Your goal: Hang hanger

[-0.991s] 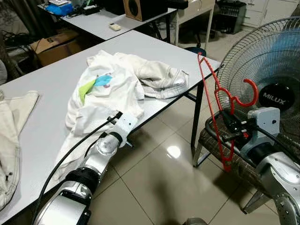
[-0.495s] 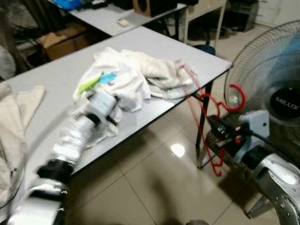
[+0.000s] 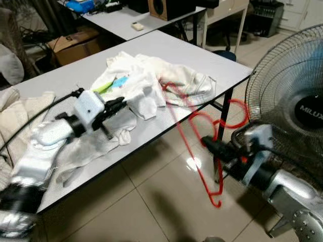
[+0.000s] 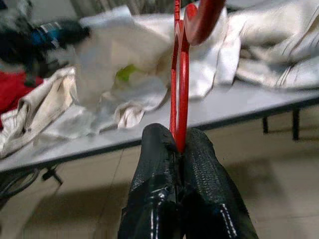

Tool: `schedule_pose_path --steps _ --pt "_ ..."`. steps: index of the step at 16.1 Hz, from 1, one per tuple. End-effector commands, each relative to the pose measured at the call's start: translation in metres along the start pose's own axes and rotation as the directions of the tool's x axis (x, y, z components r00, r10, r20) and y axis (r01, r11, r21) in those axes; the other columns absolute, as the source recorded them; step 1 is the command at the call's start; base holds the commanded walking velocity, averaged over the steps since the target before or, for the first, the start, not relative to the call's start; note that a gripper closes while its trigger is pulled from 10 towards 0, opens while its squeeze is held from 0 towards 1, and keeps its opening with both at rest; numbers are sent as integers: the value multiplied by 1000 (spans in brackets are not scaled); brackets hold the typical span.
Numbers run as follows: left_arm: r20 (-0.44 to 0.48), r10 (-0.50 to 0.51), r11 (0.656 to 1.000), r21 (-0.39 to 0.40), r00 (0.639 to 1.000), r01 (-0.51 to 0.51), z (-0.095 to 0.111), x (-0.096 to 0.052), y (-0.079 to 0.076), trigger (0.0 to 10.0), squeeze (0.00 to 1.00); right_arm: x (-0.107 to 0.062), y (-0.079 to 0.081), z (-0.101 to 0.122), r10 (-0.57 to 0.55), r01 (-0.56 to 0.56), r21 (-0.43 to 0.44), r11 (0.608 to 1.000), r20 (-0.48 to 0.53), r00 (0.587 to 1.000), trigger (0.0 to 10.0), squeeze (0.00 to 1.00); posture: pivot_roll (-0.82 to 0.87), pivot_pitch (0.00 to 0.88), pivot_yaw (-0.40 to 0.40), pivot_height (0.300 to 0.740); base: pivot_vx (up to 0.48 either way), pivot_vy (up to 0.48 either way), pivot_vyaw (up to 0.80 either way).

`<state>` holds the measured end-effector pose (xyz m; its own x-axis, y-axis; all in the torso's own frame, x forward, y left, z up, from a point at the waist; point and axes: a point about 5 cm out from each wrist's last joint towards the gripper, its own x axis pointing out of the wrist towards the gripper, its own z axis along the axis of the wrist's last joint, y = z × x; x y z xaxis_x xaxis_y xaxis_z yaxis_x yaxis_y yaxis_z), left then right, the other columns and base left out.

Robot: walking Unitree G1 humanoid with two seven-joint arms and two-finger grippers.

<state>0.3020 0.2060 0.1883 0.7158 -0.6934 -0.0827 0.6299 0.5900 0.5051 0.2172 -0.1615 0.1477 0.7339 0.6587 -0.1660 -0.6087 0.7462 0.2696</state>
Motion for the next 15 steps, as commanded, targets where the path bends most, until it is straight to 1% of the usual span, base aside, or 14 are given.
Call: schedule_pose_path --steps 1,4,5,6,9,10,11,12,13,14,15 --pt "-15 -44 999 18 999 44 5 -6 -1 0 0 2 -1 -6 3 -3 7 1000 -50 999 10000 0 -231 0 135 740 0 0 0" --pt "-47 -62 998 28 997 64 5 -11 -3 0 0 1 0 -10 42 -40 21 999 -106 993 10000 0 -225 0 135 740 0 0 0" --pt "-69 -105 993 41 992 108 5 -12 -9 0 0 2 -2 -10 40 -39 11 999 -127 991 10000 0 -224 0 139 740 0 0 0" --pt "-76 -121 991 44 990 125 6 -11 -11 0 0 3 -4 -8 38 -38 3 999 -125 991 10000 0 -224 0 139 740 0 0 0" --pt "-78 -141 988 51 987 145 7 -9 -16 0 0 4 -10 -4 36 -42 -35 999 -149 988 10000 0 -233 0 145 740 0 0 0" --pt "-90 -166 983 65 982 172 8 -9 -18 0 0 8 -15 -2 35 -47 -69 997 -174 984 10000 0 -234 0 144 740 0 0 0" --pt "-96 -172 981 70 980 179 9 -10 -18 0 0 9 -16 -1 35 -49 -76 996 -179 983 10000 0 -234 0 144 740 0 0 0" --pt "-134 -175 976 104 975 190 7 -16 -14 0 0 12 -20 1 38 -60 -103 993 -198 980 10000 0 -226 0 137 740 0 0 0" --pt "-172 -134 975 151 976 160 6 -23 -3 0 0 13 -21 3 47 -70 -113 991 -199 979 10000 0 -222 0 133 740 0 0 0" --pt "-213 -5 967 247 977 59 7 -36 24 0 0 13 -19 6 62 -86 -117 989 -194 979 10000 0 -215 0 129 740 0 0 0" --pt "-226 68 954 300 972 2 10 -44 39 0 0 13 -19 7 69 -93 -119 988 -192 979 10000 0 -212 0 127 740 0 0 0"
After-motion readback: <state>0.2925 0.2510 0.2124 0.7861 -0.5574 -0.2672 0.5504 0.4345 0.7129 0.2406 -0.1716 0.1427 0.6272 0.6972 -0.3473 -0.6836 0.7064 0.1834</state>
